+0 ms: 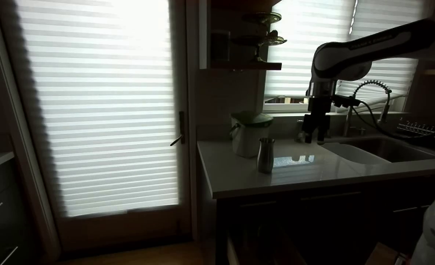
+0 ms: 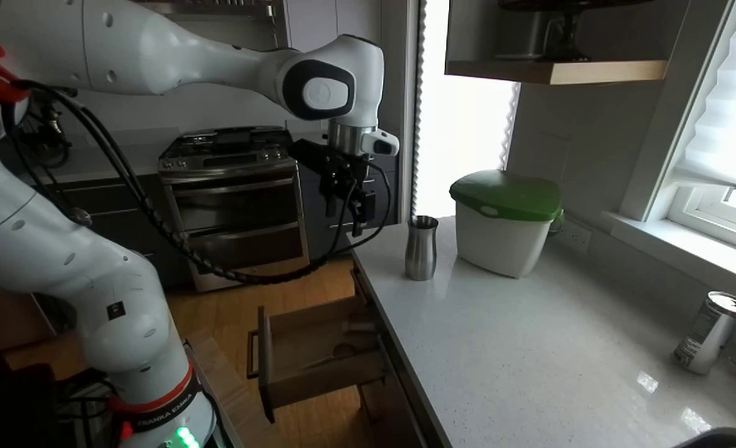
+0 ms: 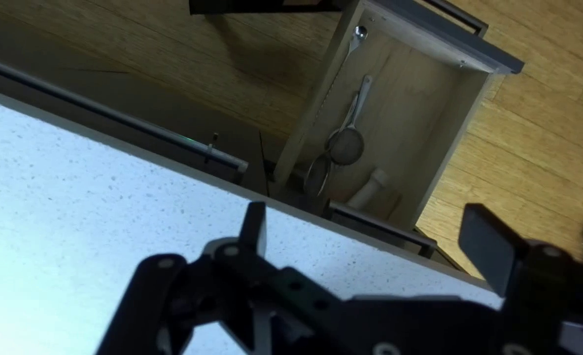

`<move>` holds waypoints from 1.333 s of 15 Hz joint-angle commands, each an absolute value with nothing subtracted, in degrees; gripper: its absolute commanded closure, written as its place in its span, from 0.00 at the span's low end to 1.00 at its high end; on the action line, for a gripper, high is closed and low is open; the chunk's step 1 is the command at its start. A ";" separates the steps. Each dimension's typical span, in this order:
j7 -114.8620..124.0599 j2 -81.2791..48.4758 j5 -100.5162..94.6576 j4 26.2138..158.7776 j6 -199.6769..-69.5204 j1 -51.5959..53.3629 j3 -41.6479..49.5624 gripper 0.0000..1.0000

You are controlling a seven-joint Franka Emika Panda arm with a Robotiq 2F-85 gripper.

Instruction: Move the metal object to the counter

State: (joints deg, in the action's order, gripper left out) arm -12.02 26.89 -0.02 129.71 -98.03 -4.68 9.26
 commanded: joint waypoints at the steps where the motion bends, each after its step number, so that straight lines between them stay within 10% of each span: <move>1: -3.29 30.94 1.48 137.58 -102.97 -4.37 5.10 0.00; 12: 13.29 19.91 3.00 156.96 -141.10 -0.70 -4.31 0.00; 20: 13.24 19.60 2.16 156.50 -140.40 -0.72 -4.11 0.00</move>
State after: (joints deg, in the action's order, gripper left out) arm 13.19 19.57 2.26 156.54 -140.51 -0.91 -4.33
